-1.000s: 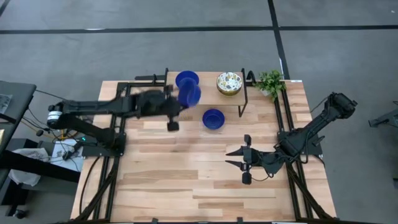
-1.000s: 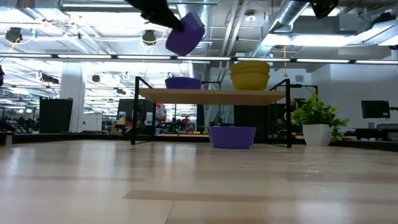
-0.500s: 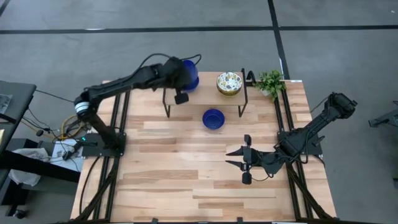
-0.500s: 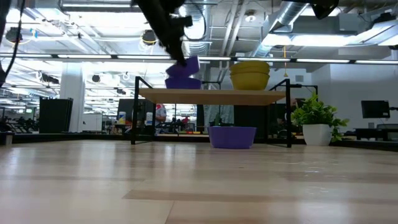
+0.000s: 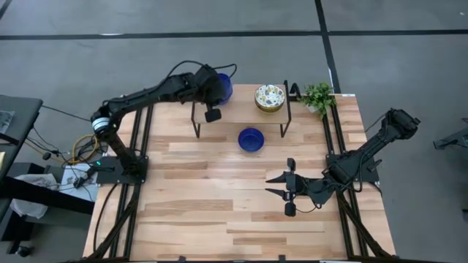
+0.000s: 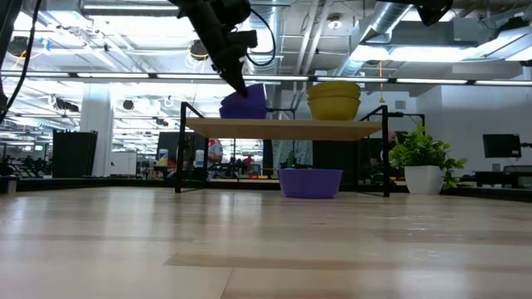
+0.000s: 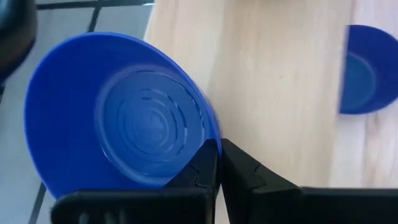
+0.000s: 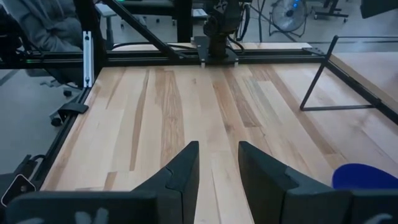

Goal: Pick & Place Mini bowls
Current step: Stack the bottom blue bowl on the blue bowl on the shelf, then stack the blue bowl on the blue bowl on the shelf

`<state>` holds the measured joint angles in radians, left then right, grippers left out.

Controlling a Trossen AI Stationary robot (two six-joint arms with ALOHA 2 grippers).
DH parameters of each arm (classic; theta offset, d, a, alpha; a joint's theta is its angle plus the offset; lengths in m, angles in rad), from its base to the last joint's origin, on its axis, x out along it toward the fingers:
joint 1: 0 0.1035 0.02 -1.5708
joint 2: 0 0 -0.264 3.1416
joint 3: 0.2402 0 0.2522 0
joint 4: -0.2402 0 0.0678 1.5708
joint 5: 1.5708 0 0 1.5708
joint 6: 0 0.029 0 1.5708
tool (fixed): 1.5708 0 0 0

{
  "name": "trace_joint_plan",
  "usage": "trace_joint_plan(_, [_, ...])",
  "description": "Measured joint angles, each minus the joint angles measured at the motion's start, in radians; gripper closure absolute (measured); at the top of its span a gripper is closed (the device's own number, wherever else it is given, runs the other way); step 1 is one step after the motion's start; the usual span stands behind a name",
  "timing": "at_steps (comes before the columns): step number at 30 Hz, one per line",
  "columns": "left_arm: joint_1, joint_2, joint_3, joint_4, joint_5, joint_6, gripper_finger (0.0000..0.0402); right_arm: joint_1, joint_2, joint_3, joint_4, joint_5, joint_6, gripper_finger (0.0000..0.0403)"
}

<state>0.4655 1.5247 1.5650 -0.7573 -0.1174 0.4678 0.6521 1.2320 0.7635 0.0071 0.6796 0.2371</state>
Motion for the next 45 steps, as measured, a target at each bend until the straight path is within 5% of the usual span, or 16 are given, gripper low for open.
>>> trace_joint_plan(13, [-0.029, -0.001, 0.0, -0.005, -0.079, 0.024, 0.0388, 0.0, 0.0, 0.0, -0.001, -0.002, 0.0, 0.0301])
trace_joint_plan(27, [-0.029, -0.001, -0.001, -0.01, -0.096, 0.0, 0.0313, 0.0, 0.0, 0.0, -0.001, -0.002, 0.0, 0.0301])
trace_joint_plan(45, [-0.078, -0.12, -0.002, 0.017, -0.095, -0.061, 0.0309, 0.0, 0.0, 0.001, -0.001, -0.002, 0.001, 0.0301])
